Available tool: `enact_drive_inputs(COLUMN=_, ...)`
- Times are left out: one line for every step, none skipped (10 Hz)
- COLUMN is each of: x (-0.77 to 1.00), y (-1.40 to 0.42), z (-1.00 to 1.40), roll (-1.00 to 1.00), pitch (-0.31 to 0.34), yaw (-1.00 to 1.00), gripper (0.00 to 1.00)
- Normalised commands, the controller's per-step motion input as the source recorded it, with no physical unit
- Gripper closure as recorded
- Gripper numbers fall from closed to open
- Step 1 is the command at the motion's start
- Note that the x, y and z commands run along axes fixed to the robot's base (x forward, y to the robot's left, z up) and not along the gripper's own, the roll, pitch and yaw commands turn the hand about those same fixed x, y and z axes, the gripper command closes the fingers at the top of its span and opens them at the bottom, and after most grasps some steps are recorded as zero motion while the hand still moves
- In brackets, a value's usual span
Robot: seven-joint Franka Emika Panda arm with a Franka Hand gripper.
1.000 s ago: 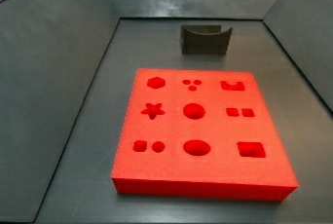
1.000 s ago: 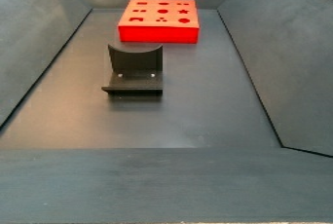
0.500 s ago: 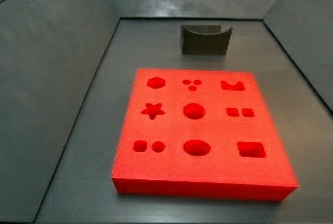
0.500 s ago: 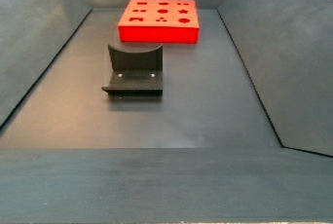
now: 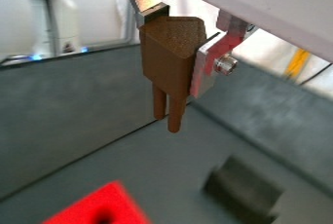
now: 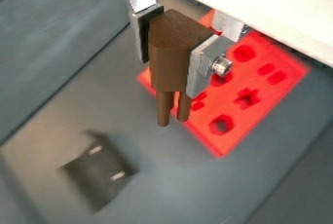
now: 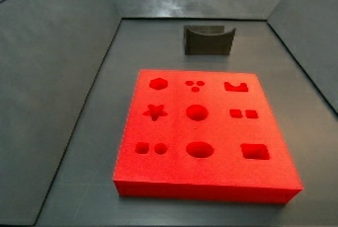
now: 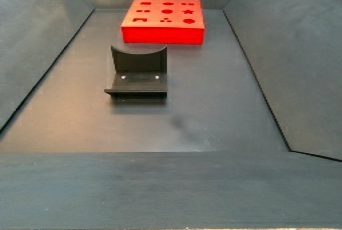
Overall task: Pick up the 3 prong object. Move up. Place the 3 prong object on the fixture. Regrasp the 3 prong object. Move to above the board. Insert the 3 prong object.
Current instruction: Move to above the board, then insert the 3 prong object.
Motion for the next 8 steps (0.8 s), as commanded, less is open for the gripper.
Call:
enact_drive_inputs(x=-0.68, y=-0.68, z=0.05, roll=-1.0, pitch=-0.223, yaw=-0.09, gripper=1.0)
enact_drive_inputs(x=-0.46, y=-0.38, z=0.02, roll=-1.0, pitch=-0.245, yaw=-0.08, gripper=1.0)
enact_drive_inputs(x=-0.29, y=-0.18, z=0.0, roll=-0.84, pitch=-0.2, yaw=-0.07, gripper=1.0)
enact_drive_inputs(x=-0.17, y=-0.08, z=0.01, roll=-0.55, pitch=-0.127, yaw=-0.04, gripper=1.0)
enact_drive_inputs(x=-0.11, y=-0.05, z=0.0, roll=-0.37, pitch=-0.09, yaw=-0.03, gripper=1.0)
enact_drive_inputs(x=-0.08, y=-0.04, z=0.0, roll=-0.28, pitch=-0.071, yaw=-0.02, gripper=1.0)
enact_drive_inputs(x=0.0, y=0.0, z=-0.04, roll=-0.01, pitch=0.0, yaw=0.0, gripper=1.0)
enact_drive_inputs(x=0.14, y=0.0, z=-0.15, roll=-0.01, pitch=0.0, yaw=-0.07, gripper=1.0)
